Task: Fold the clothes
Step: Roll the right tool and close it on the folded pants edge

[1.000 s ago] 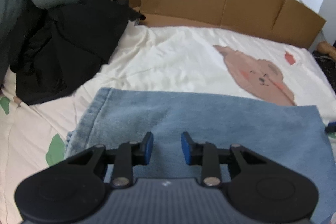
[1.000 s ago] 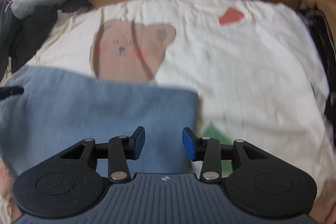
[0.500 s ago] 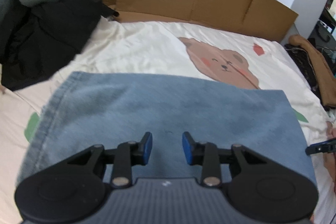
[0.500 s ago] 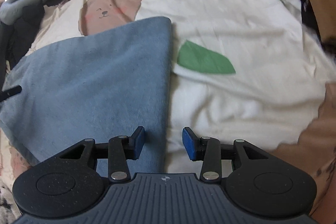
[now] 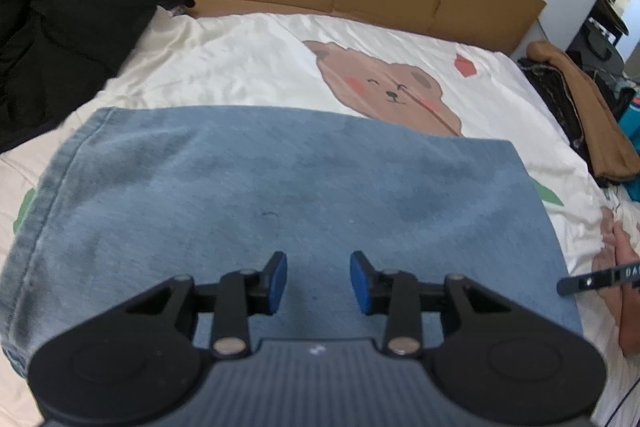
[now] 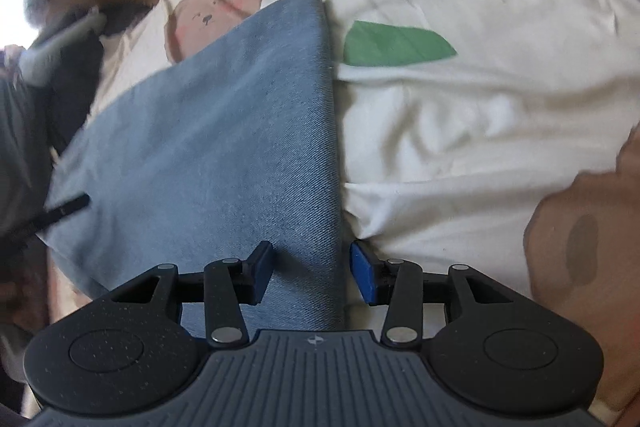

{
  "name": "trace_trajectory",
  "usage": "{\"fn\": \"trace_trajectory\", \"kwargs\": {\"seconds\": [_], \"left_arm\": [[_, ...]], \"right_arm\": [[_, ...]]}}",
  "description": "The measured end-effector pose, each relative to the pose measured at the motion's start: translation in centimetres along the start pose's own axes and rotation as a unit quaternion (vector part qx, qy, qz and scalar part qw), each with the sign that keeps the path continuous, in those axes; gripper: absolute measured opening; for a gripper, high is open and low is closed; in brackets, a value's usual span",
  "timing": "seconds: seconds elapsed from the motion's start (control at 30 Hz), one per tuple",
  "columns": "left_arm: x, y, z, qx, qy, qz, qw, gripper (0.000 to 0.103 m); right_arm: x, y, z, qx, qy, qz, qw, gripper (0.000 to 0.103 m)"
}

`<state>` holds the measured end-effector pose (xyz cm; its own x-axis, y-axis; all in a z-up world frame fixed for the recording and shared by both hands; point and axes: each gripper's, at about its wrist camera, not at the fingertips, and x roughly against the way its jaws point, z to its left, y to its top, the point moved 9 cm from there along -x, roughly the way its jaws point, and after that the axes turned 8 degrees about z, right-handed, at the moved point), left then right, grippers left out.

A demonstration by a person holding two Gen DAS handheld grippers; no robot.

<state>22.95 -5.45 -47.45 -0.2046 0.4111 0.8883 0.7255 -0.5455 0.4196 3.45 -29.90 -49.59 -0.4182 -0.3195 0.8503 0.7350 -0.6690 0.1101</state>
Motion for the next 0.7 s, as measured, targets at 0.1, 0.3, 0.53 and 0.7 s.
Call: {"fn": "trace_trajectory", "kwargs": {"seconds": [0.1,0.3,0.53,0.7], "left_arm": [[-0.2,-0.4,0.0,0.010,-0.004,0.006,0.9999,0.040],[-0.4,-1.0,0.7,0.026,-0.001,0.017,0.9995,0.040],[-0.1,-1.6,1.8,0.070,-0.025,0.020,0.9970,0.040],[-0.2,-2.2,1.8,0.078,-0.029,0.022,0.9963,0.040]], "right_arm": [[-0.1,0.1,-0.2,-0.011,0.038,0.016,0.999,0.052],[-0.6,-0.5,0.1,-0.006,0.091,0.063,0.994,0.051],[-1.5,-0.1,-0.2,-0.022,0.109,0.070,0.991,0.051],[-0.9,0.2,0.3,-0.053,0.171,0.084,0.980,0.049]]}}
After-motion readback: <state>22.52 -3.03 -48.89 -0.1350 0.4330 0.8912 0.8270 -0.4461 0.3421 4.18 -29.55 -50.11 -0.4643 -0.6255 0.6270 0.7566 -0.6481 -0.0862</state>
